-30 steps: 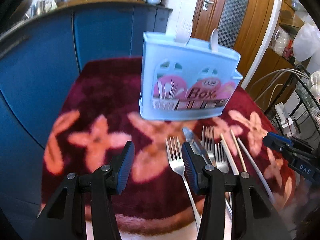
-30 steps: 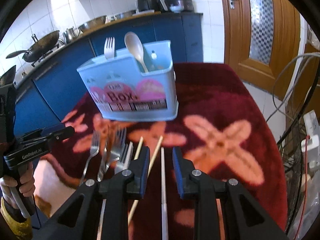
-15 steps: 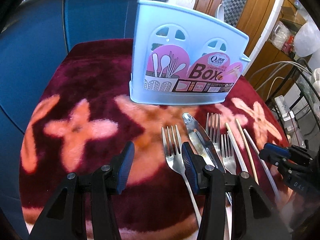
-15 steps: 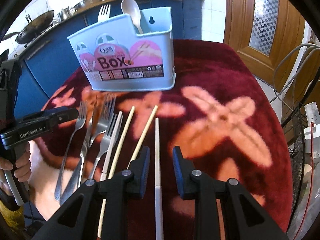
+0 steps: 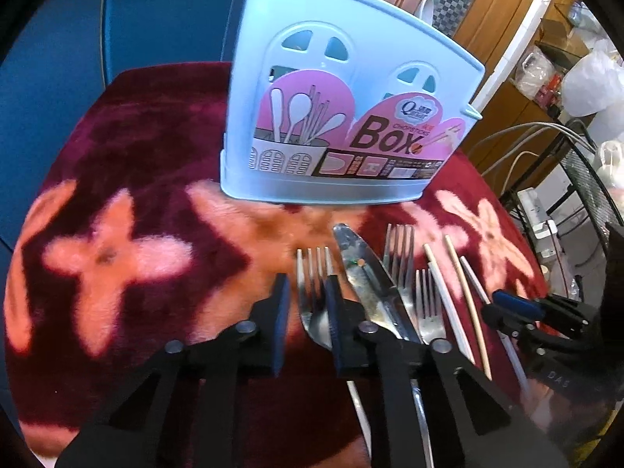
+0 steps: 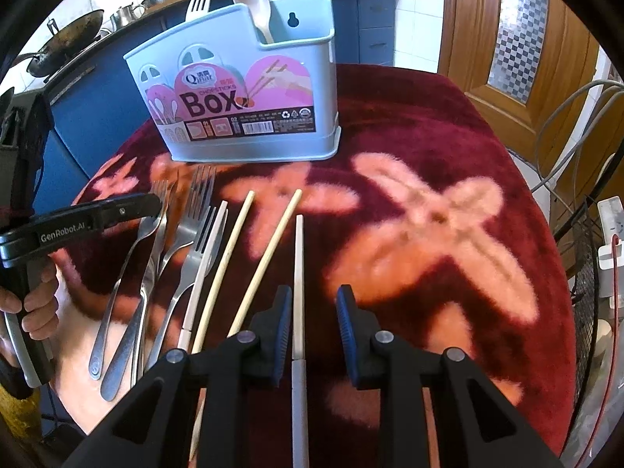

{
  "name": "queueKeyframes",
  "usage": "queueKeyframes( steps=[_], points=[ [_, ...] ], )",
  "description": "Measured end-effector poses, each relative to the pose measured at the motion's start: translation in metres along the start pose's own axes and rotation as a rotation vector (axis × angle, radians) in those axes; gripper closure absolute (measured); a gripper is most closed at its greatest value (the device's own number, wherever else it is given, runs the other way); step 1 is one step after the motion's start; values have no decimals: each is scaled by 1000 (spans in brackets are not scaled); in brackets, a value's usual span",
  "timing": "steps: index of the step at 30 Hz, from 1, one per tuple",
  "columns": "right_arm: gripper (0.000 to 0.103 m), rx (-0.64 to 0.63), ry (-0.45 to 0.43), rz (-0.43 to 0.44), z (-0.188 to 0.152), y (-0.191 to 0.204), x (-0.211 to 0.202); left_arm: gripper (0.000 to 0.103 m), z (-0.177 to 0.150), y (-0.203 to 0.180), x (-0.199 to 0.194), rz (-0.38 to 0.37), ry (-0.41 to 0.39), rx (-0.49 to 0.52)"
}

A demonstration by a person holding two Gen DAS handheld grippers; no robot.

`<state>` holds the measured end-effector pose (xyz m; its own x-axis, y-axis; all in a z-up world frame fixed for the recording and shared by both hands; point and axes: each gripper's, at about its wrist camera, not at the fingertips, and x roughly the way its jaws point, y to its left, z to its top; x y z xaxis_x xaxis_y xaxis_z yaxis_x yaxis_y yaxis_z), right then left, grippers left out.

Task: Organize utensils
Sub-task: 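Grasp a silver knife with the left tool while the right tool grasps a chopstick, then lift the knife and chopstick and carry them over the blue holder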

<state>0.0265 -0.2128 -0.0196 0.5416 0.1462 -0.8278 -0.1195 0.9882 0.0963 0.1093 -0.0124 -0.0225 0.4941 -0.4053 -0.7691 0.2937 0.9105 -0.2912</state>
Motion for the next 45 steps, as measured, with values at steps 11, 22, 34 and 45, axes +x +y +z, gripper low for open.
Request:
queueKeyframes(
  steps=[11, 22, 34, 45],
  points=[
    [75, 29, 34, 50, 5, -9, 6, 99, -5, -18, -9, 34, -11, 74],
    [77, 15, 50, 61, 7, -10, 10, 99, -6, -14, -2, -4, 23, 27],
    [97, 38, -29, 116, 6, -13, -8, 103, -11, -23, -27, 15, -39, 54],
    [97, 39, -92, 133, 11, -16, -24, 103, -12, -38, -11, 41, 72, 136]
  ],
)
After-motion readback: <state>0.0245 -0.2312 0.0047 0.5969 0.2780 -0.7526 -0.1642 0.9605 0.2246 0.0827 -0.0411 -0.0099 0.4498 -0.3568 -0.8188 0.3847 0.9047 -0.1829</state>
